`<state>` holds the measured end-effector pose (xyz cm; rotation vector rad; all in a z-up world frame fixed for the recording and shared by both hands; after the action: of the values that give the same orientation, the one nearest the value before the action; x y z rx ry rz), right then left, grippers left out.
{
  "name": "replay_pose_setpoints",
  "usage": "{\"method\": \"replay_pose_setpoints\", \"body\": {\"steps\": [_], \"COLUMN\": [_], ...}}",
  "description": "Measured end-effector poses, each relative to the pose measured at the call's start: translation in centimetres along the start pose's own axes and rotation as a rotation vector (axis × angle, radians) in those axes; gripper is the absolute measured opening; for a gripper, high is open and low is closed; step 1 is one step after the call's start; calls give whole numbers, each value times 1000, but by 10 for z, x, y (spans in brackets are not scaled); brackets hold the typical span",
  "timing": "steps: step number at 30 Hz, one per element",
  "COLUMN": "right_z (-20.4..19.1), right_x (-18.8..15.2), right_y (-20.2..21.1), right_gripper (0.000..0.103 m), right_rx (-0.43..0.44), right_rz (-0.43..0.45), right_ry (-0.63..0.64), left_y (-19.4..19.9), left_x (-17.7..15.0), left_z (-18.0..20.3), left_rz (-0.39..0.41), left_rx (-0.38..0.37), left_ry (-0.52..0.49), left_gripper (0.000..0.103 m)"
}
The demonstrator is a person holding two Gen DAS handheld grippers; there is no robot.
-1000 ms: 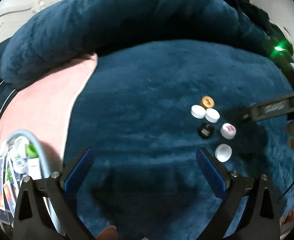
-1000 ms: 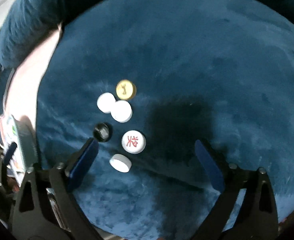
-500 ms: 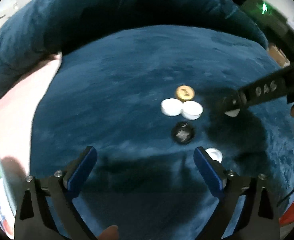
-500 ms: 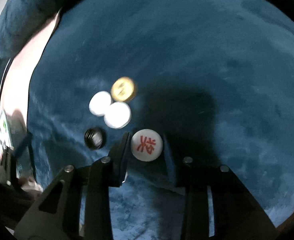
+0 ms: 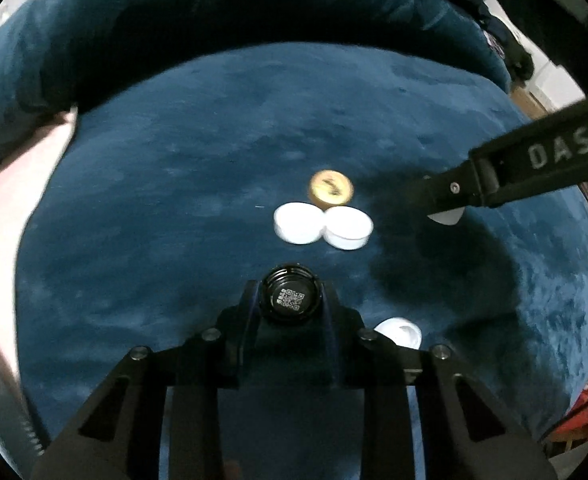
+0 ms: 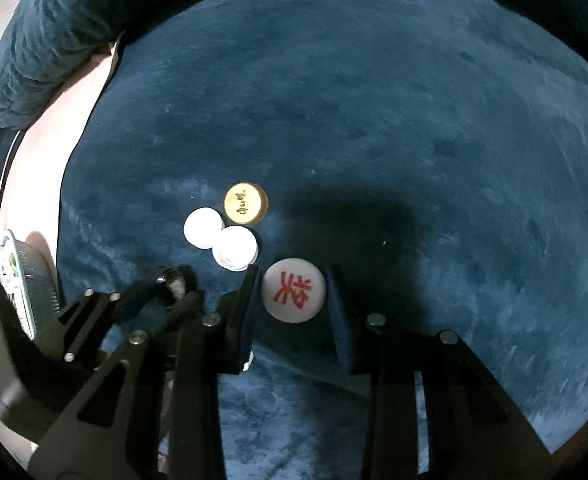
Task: Organize objects
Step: 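Grasp the red-lettered white cap with the right tool while the left tool grasps the black cap, then carry both caps over the grey basket and open both tools to drop them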
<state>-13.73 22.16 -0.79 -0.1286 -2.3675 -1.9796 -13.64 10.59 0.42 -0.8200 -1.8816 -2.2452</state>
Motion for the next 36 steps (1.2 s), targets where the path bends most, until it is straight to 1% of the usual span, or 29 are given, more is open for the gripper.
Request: {"method": "replay_pose_setpoints", "body": {"steps": [3, 7, 10, 15, 19, 21, 24, 26, 31, 33, 36], "right_z": [-8, -35, -61, -122, -175, -209, -253, -275, -332, -355, -376], "right_x": [1, 3, 3, -3, -14, -25, -40, -48, -69, -80, -95], "right_y": [5, 18, 34, 61, 70, 71, 69, 67, 61, 57, 47], "right_gripper": [33, 33, 33, 33, 33, 33, 33, 33, 33, 34, 34], "right_rx": [7, 29, 57, 120, 174, 201, 239, 262, 311, 331, 358], "right_rz": [8, 40, 73, 127, 142, 137, 129, 116, 86, 67, 25], "right_ry": [10, 38, 79, 171, 250, 310, 391, 430, 509, 544, 576], "left_y": [24, 67, 99, 151, 189, 206, 232, 246, 266, 269, 267], "left_x": [-3, -9, -12, -29, -58, -75, -109, -129, -169, -181, -194], "left_z": [-19, -53, -83, -132, -182, -205, -242, -261, -287, -293, -297], "left_rz": [25, 76, 109, 171, 204, 222, 236, 241, 232, 221, 207], "left_rx": [44, 111, 172, 237, 311, 344, 393, 422, 462, 470, 474], "left_ry": [38, 106, 163, 275, 402, 464, 565, 616, 677, 697, 713], "left_gripper": [30, 30, 30, 30, 30, 30, 30, 30, 30, 30, 30]}}
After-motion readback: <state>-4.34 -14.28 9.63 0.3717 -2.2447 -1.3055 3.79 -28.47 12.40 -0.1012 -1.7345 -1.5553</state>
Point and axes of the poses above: each gripper's, at about its wrist camera, not at the fingertips, and y roughly against the way its jaws point, z to its right, x to its top, the point moved 8 cm from there along -y, roughly the way its jaws point, and after that the axes turned 2 degrees about -z, right-handed, at the moved point
